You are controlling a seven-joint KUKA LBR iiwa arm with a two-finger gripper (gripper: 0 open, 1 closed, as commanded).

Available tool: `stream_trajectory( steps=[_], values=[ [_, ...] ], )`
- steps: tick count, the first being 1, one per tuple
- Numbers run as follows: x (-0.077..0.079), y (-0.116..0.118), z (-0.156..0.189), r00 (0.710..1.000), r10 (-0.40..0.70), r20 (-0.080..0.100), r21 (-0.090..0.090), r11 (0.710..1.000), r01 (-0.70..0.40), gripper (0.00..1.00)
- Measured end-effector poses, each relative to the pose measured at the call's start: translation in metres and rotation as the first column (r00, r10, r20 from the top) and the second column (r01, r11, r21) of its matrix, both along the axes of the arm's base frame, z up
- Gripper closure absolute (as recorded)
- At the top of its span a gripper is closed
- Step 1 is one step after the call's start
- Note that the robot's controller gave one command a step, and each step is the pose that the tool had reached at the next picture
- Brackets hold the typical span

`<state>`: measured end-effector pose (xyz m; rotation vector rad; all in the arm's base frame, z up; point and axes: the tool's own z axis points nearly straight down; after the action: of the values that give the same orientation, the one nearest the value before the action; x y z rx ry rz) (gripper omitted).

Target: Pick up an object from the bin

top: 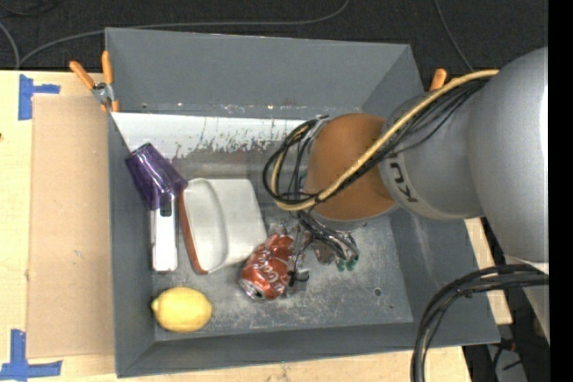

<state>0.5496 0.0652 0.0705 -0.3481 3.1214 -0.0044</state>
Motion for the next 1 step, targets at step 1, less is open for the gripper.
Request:
stream_trajectory(
  steps=[1],
  values=[
    [-0.0002,0.0003,0.0000,1.000,0.001,0.000,0.000,1.000,-0.001,1.00]
  ],
)
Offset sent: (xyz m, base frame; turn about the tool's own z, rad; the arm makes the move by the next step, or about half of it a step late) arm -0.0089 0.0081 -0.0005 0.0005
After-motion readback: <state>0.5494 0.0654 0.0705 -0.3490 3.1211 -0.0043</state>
